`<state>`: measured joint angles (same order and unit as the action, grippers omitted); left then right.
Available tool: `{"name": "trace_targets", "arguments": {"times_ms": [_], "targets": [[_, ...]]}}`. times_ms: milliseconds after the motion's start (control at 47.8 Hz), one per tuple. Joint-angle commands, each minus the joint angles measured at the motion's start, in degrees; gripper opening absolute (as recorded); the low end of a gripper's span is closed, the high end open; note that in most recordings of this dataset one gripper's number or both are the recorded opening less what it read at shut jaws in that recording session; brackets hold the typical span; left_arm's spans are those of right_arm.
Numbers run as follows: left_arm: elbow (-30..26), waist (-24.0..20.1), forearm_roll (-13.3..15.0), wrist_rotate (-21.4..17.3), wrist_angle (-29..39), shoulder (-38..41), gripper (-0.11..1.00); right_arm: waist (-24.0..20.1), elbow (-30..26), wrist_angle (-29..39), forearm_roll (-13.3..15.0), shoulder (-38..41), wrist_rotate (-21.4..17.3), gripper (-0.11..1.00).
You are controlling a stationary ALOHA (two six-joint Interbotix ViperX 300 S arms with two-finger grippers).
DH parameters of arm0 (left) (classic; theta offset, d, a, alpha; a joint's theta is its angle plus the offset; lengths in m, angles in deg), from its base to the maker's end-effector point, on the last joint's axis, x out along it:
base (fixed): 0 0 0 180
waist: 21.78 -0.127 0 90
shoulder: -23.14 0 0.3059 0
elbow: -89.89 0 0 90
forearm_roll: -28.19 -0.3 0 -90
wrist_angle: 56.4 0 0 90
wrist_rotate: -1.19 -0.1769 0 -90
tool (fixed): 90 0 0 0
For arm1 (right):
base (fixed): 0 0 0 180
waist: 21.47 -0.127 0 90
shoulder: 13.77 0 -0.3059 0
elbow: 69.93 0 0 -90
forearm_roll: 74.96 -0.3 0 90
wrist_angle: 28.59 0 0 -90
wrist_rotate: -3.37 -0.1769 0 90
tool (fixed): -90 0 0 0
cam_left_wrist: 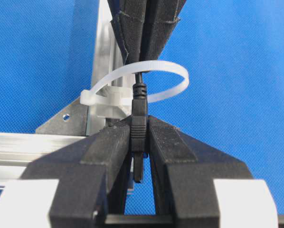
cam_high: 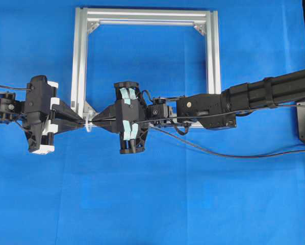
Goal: Insert the wire through the string loop located on the left side.
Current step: 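Close the left gripper on the plug and open the right gripper, then pull the plug leftward with the left gripper, drawing cable through the loop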
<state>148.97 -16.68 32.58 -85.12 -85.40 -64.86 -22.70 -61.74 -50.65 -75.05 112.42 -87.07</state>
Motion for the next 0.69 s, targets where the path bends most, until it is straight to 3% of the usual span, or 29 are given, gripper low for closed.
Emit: {"name": "trace_targets", "arguments": {"times_ms": [0,209,251,523,669], "targets": [[-0.62,-0.09,-0.09,0.09,-0.53,-0.88,0.07,-0.44,-0.79,-0.09,-0.18,-1.41,0.0,0.2],[-0.18,0.0,-0.18,0.18,-0.35,-1.32,0.07,-0.44,-0.18,-0.18,-0.79,-1.76,0.0,0.83],[0.18,-0.09,-0.18,0.35,-0.18,-1.58,0.07,-0.44,0.09,-0.18,-0.88,-1.85,0.0,0.91],[4.31,0.35,-0.09,1.14,2.29,-8.7,0.07,-0.44,2.02,-0.18,-0.88,-2.64,0.0,0.92],[6.77,0.53,0.0,3.6,8.88,-16.17,0.07,-0.44,2.72,-0.26,-0.88,-2.99,0.09,0.92]]}}
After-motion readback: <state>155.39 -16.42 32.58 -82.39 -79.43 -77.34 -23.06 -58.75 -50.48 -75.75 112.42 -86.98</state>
